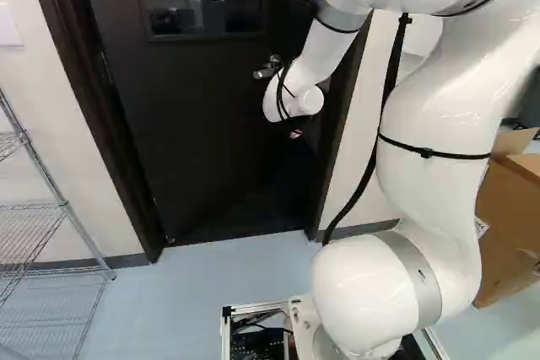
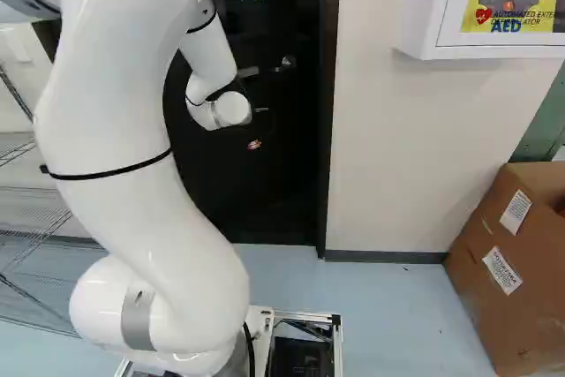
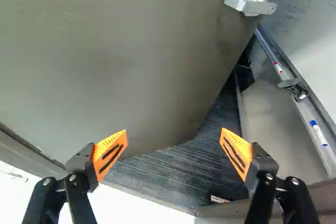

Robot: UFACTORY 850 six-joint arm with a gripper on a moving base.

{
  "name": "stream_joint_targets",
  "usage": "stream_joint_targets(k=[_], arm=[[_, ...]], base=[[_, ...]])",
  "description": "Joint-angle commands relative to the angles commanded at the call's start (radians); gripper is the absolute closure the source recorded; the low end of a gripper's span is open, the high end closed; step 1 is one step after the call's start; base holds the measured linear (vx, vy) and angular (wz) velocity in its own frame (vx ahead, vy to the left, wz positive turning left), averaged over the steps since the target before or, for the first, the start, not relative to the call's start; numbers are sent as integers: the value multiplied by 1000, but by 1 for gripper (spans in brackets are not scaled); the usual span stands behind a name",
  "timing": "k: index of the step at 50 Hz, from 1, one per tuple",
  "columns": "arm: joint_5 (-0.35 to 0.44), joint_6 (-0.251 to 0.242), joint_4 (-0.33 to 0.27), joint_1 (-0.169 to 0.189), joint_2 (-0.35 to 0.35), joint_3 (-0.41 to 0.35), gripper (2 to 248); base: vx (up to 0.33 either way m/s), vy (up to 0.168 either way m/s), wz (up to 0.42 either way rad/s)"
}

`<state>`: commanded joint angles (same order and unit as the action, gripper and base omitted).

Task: Open the door and move inside

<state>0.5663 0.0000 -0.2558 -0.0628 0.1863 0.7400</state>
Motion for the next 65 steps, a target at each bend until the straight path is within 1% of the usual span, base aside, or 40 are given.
stream_joint_targets(k=[7,14,30,43,50,65], arm=[[13,0,0,7,-35,-39,3],[43,0,4,14,-71,-78,3],[124,0,56,28,-154,-167,3],[159,0,78,31,-221,-234,3],[161,0,80,31,-234,-247,3],[161,3,80,31,-237,-250,3]], base=[[0,0,0],[0,0,0],[0,0,0],[0,0,0],[0,0,0],[0,0,0]])
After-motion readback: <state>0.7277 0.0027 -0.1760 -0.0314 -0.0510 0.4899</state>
